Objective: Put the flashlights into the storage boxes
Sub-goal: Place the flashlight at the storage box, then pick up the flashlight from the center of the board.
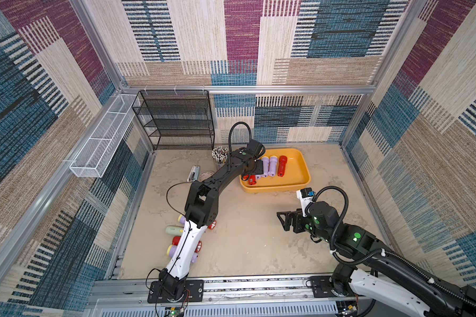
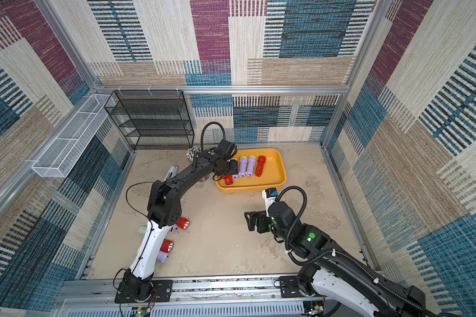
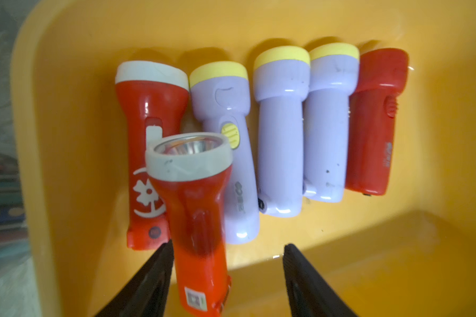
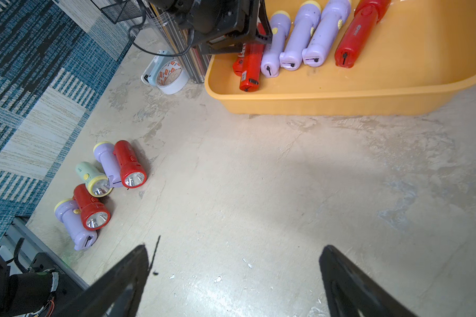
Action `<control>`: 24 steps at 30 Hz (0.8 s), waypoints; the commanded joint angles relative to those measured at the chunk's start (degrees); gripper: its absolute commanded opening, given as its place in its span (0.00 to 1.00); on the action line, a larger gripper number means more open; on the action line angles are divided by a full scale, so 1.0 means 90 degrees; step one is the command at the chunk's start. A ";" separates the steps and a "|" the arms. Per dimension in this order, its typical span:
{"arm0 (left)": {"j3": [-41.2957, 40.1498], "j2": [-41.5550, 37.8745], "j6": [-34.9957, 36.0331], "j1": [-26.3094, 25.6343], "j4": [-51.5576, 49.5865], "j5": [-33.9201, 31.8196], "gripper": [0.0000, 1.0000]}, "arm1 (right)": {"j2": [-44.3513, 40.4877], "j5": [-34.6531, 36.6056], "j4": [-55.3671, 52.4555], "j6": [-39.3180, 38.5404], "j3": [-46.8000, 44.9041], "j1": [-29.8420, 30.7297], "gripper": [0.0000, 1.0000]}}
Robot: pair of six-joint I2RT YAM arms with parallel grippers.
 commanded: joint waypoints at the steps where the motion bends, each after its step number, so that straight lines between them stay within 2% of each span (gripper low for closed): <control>1: -0.0246 -0.0482 0.0242 -0.0209 -0.0076 0.0026 0.66 | -0.0020 0.0080 0.0011 0.0071 0.0106 0.0001 1.00; 7: -0.1530 -0.1747 0.0453 -0.0785 0.0052 -0.0281 0.68 | -0.0013 0.0060 -0.0011 0.0049 0.0285 0.0000 0.99; 12: -0.3982 -0.3483 0.0153 -0.0966 0.0856 -0.0419 0.68 | -0.0066 -0.0084 0.0026 0.0137 0.0263 0.0002 1.00; 17: -0.6415 -0.5470 -0.0300 -0.0996 0.1222 -0.0883 0.69 | -0.0039 -0.0572 0.0188 0.0196 0.0158 -0.0001 1.00; 24: -0.8645 -0.7777 -0.0998 -0.0953 0.0821 -0.1750 0.71 | 0.0204 -0.1361 0.0655 0.0246 0.0130 0.0016 1.00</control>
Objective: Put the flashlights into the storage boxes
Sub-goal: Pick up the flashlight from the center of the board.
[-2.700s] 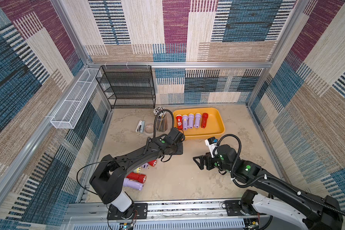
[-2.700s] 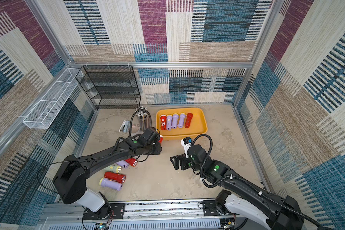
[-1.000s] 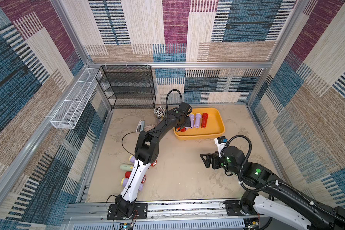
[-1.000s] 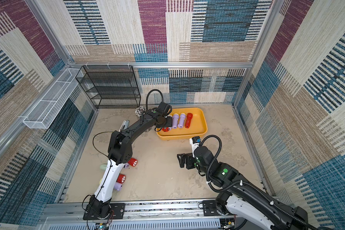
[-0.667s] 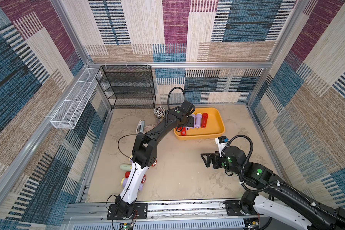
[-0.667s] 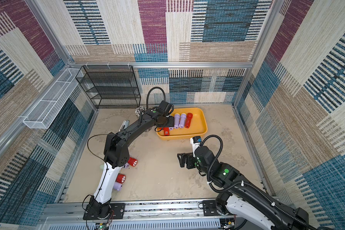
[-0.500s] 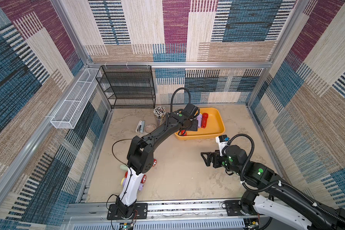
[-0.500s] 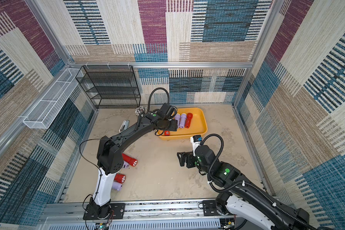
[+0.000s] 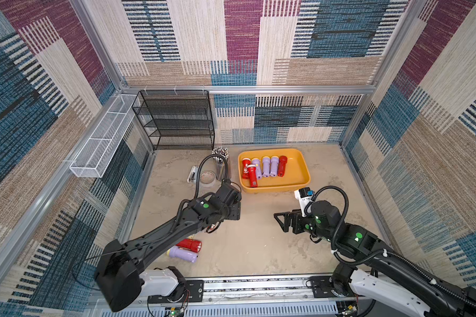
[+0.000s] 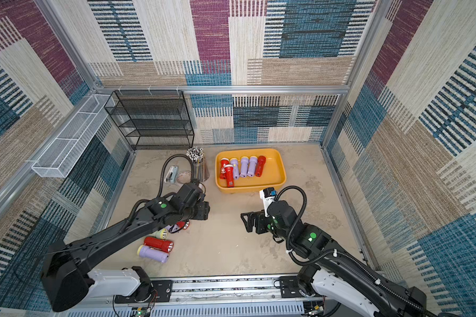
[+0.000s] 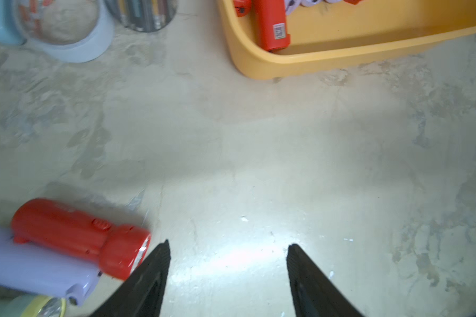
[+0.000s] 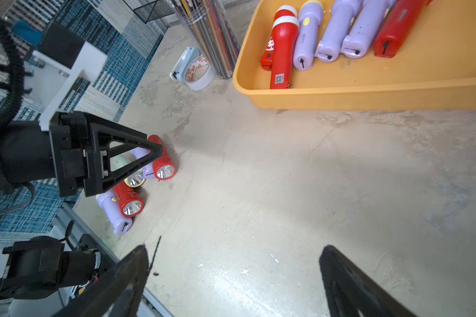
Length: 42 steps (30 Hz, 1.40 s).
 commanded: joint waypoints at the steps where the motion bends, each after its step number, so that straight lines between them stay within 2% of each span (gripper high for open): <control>1: -0.0634 -0.0696 -0.0596 0.0086 -0.0192 -0.0650 0.71 | 0.0245 -0.0653 0.0539 0.0067 0.0004 0.0022 1.00; 4: -0.1035 -0.1154 -0.0721 0.0357 -0.0332 -0.0621 0.73 | 0.0569 -0.0916 0.0874 0.0168 -0.0085 0.0204 1.00; 9: -0.1327 -0.1240 -0.0640 0.1017 -0.0212 -0.0198 0.73 | 0.1201 -0.0790 0.1326 0.0285 -0.0090 0.0884 0.99; 13: -0.1373 -0.0918 -0.0484 0.1492 0.0021 0.0025 0.72 | 0.1645 -0.0699 0.1597 0.0339 -0.0025 0.1183 1.00; 25: -0.1360 0.0075 -0.0362 0.2559 0.0901 0.0690 0.68 | 0.1858 -0.0445 0.1836 0.0209 -0.0043 0.1205 1.00; 35: -0.1070 0.1344 -0.0339 0.2932 0.1360 0.1072 0.64 | 0.1904 -0.0274 0.1890 0.0098 -0.0161 0.1207 1.00; 42: -0.0818 0.2101 -0.0304 0.2983 0.1554 0.1268 0.51 | 0.1777 -0.0050 0.1784 0.0059 -0.0254 0.1207 1.00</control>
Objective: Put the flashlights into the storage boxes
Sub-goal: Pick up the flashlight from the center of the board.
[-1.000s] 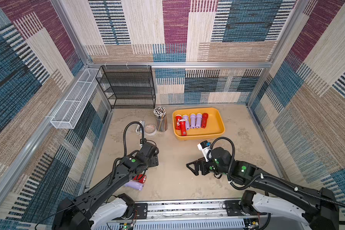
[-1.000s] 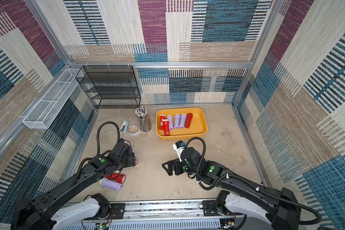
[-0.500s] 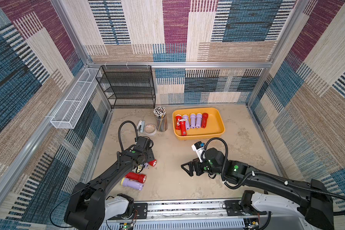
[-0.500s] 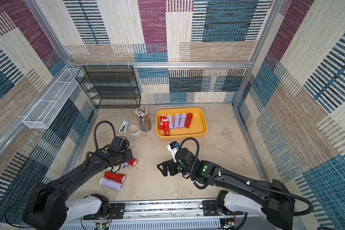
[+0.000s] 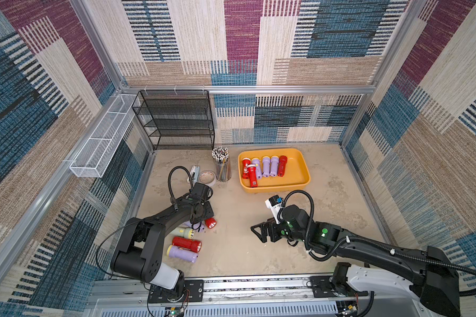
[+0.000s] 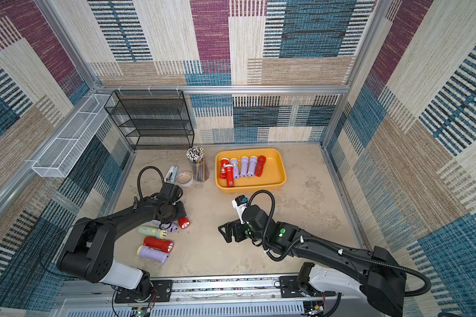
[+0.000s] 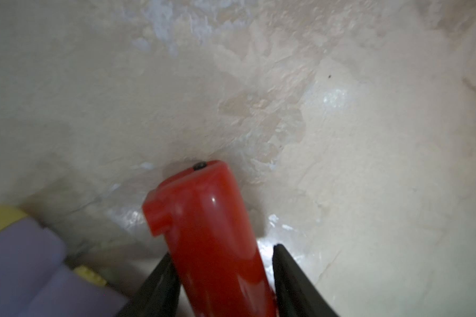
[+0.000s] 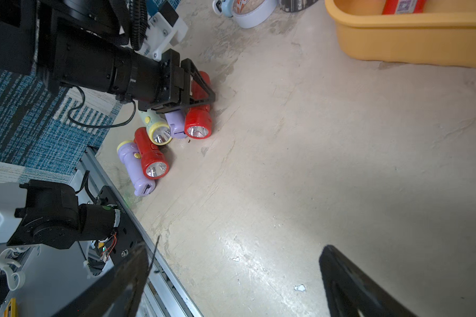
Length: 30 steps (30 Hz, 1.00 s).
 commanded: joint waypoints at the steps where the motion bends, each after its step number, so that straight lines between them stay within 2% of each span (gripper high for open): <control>1: 0.0099 0.0233 0.0090 0.0013 0.0174 0.0228 0.49 | -0.0086 0.0222 0.0071 -0.0089 -0.0044 0.0008 1.00; 9: 0.0226 0.0303 0.0078 -0.0080 0.0165 0.0550 0.28 | -0.0365 0.0571 -0.0165 -0.0145 -0.0116 0.0007 1.00; 15: 0.0531 -0.0079 0.0027 -0.0628 -0.0280 0.0442 0.27 | -0.0709 0.1309 -0.0663 -0.0286 -0.0051 -0.0029 1.00; 20: 0.1147 -0.0156 -0.0093 -0.1343 -0.0658 0.0171 0.29 | -0.1064 0.1477 -0.0964 -0.0362 0.0023 -0.0198 1.00; 24: 0.1962 0.0173 -0.0058 -0.1854 -0.0926 0.0057 0.30 | -0.1326 0.1455 -0.1101 -0.0362 -0.0006 -0.0364 1.00; 30: 0.3407 0.1139 0.0092 -0.2223 -0.1163 0.0108 0.29 | -0.1596 0.1438 -0.1293 -0.0280 -0.0040 -0.0422 1.00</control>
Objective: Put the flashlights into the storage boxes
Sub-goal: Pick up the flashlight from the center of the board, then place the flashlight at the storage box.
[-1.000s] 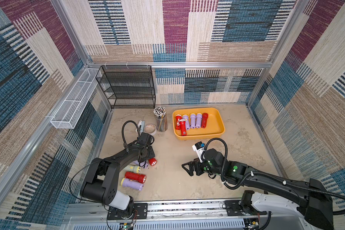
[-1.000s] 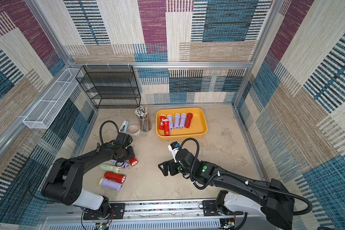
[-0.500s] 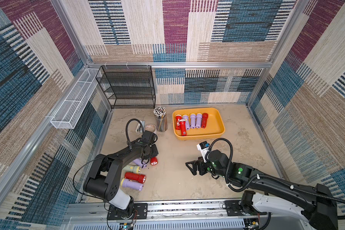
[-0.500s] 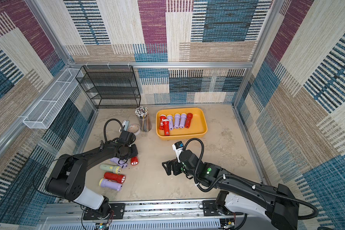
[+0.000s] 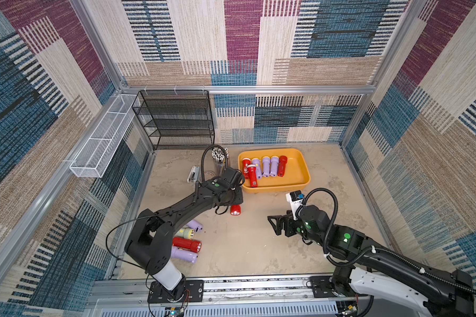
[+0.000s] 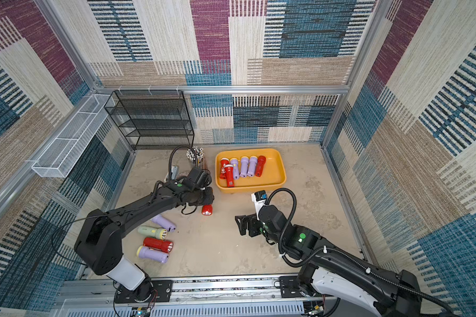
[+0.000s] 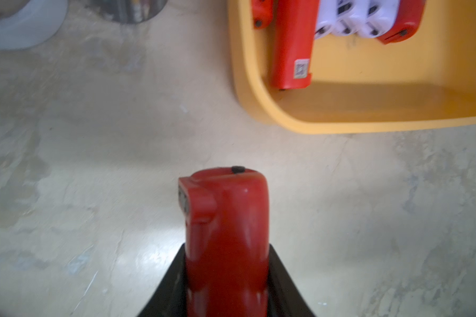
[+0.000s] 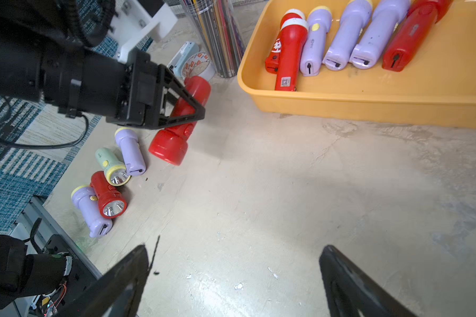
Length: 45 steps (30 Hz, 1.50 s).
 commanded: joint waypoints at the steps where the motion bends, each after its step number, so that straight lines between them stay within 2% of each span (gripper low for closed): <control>1: 0.0751 0.0494 0.0124 -0.0124 -0.0274 -0.0074 0.29 | -0.0142 0.0078 -0.0136 0.0039 -0.0009 -0.0020 1.00; 9: 0.3435 0.2301 0.0395 -0.0284 -0.0837 0.0053 0.29 | -0.0381 0.0161 -0.0353 0.0080 0.0078 -0.0053 1.00; 20: 0.7916 0.5279 0.0618 -0.0240 -0.1751 0.0343 0.31 | -0.0401 0.0246 -0.0466 0.0136 0.0150 -0.0109 1.00; 22: 0.8396 0.5652 0.0530 -0.0178 -0.1790 0.0431 0.32 | -0.0376 0.0245 -0.0466 0.0153 0.0137 -0.0128 1.00; 30: 0.8164 0.5903 0.0252 0.0190 -0.1231 0.0689 0.33 | -0.0238 0.0317 -0.0495 0.0129 0.0090 -0.0216 1.00; 38: 0.8340 0.6134 0.0270 0.0324 -0.1016 0.1090 0.36 | -0.0113 0.0273 -0.0398 0.0168 0.0029 -0.0317 1.00; 45: 0.8375 0.6116 0.0371 0.0322 -0.0913 0.1219 0.46 | -0.0112 0.0260 -0.0451 0.0233 0.0069 -0.0324 1.00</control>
